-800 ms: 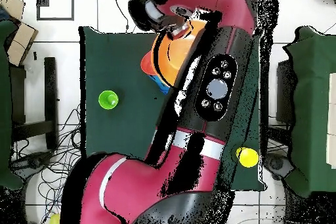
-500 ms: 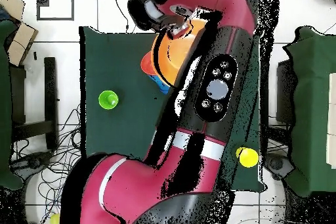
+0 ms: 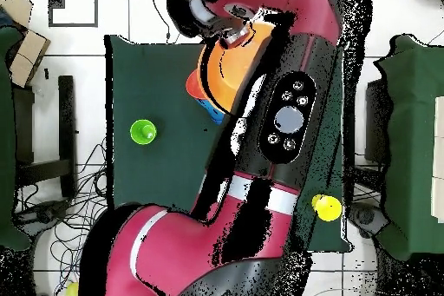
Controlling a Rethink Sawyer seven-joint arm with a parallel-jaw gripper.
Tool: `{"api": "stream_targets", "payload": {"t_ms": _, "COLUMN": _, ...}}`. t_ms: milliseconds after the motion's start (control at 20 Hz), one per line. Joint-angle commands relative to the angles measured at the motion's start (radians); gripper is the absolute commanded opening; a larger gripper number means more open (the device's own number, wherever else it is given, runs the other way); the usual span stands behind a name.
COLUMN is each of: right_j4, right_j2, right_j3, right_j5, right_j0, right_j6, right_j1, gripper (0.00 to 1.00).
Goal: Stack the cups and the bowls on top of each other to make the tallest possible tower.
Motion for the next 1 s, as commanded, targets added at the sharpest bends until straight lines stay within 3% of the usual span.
{"api": "stream_targets", "payload": {"t_ms": 50, "right_j4": 0.011, "right_j2": 0.056, "right_j3": -0.023, "right_j5": 0.036, "right_j0": -0.015, "right_j6": 0.06, "right_j1": 0.04, "gripper": 0.0}}
{"api": "stream_targets", "payload": {"t_ms": 300, "right_j4": 0.011, "right_j2": 0.061, "right_j3": -0.016, "right_j5": 0.009, "right_j0": -0.012, "right_j6": 0.065, "right_j1": 0.052, "gripper": 0.0}}
{"api": "stream_targets", "payload": {"t_ms": 1000, "right_j4": -0.026, "right_j2": 0.1, "right_j3": 0.125, "right_j5": -0.1, "right_j0": 0.03, "right_j6": 0.062, "right_j1": 0.013, "gripper": 0.0}}
